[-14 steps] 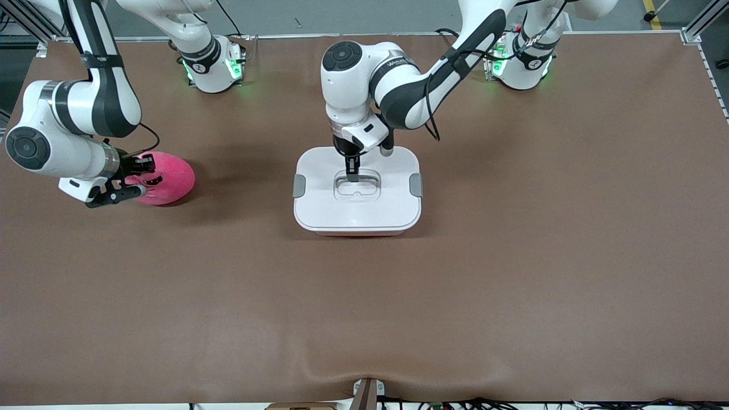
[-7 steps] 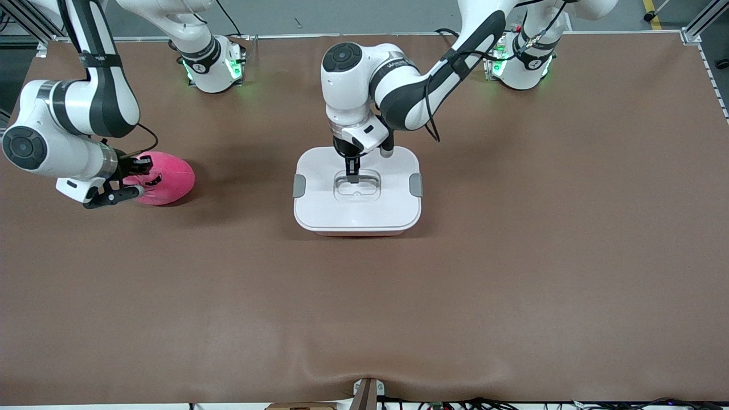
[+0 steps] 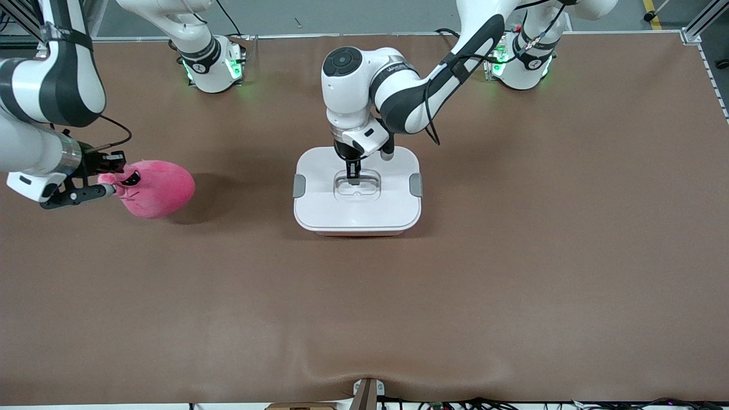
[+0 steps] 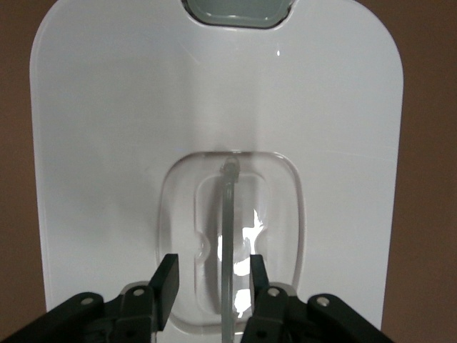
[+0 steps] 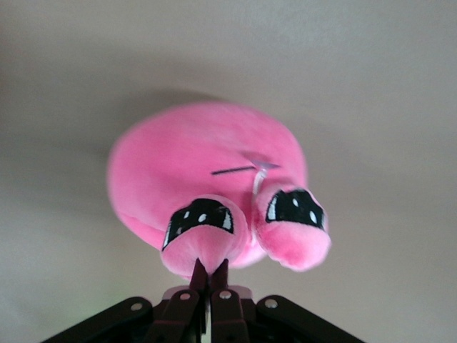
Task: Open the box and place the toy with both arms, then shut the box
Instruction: 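Grasp the lid handle with the left gripper while the right gripper grasps the toy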
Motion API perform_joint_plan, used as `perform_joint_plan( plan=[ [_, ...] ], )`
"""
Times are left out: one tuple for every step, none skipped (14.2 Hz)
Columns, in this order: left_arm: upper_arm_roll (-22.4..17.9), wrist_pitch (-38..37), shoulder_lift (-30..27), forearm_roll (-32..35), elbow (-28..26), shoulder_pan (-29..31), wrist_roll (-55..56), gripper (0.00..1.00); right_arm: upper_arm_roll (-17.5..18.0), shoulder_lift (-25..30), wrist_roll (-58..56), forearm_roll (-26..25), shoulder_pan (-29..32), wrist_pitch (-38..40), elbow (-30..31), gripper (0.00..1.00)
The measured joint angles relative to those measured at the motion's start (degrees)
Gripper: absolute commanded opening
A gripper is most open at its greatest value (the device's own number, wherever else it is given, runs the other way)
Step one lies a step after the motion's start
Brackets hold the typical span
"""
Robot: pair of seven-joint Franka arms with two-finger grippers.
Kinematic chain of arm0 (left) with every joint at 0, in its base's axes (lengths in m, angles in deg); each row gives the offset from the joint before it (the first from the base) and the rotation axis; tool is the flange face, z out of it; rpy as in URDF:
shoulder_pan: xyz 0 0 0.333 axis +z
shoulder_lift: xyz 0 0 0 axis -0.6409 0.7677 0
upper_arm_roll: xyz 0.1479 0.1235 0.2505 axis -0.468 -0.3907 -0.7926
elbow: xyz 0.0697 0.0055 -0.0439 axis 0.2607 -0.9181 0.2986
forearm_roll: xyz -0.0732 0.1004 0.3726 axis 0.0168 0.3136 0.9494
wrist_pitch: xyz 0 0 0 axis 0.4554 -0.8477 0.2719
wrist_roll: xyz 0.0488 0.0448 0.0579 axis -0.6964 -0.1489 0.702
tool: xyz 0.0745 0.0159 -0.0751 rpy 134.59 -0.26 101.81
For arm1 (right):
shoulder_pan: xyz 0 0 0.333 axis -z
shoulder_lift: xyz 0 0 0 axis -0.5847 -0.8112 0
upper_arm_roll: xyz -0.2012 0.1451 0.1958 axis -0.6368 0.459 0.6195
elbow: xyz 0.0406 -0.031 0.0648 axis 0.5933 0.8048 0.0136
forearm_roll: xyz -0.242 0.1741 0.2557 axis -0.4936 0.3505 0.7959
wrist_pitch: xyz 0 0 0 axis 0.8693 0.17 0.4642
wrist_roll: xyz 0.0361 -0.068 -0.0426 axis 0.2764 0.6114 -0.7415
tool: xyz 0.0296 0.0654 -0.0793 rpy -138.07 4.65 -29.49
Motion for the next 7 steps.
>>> perform_joint_plan(
  plan=[
    [0.0,0.0,0.0,0.0,0.0,0.0,0.0,0.36,0.2,0.0,0.0,0.0,-0.2,0.7,-1.0,0.00],
    [0.0,0.0,0.0,0.0,0.0,0.0,0.0,0.35,0.3,0.0,0.0,0.0,-0.4,1.1,-1.8,0.00],
    [0.0,0.0,0.0,0.0,0.1,0.0,0.0,0.31,0.4,0.0,0.0,0.0,-0.7,1.4,-2.5,0.00],
    [-0.1,0.0,0.0,0.0,0.1,0.0,0.0,0.26,0.5,0.0,0.0,0.0,-0.9,1.4,-3.1,0.00],
    [-0.1,0.0,0.0,0.0,0.1,0.1,0.0,0.22,0.5,0.0,0.0,0.0,-1.2,1.4,-3.6,0.00],
    [-0.1,0.0,0.0,0.0,0.2,0.1,0.0,0.17,0.5,0.0,0.0,0.0,-1.7,1.4,-4.1,0.00],
    [-0.1,0.0,0.0,0.0,0.2,0.1,0.0,0.13,0.6,0.0,0.0,0.1,-2.4,1.4,-4.6,0.00]
  ],
)
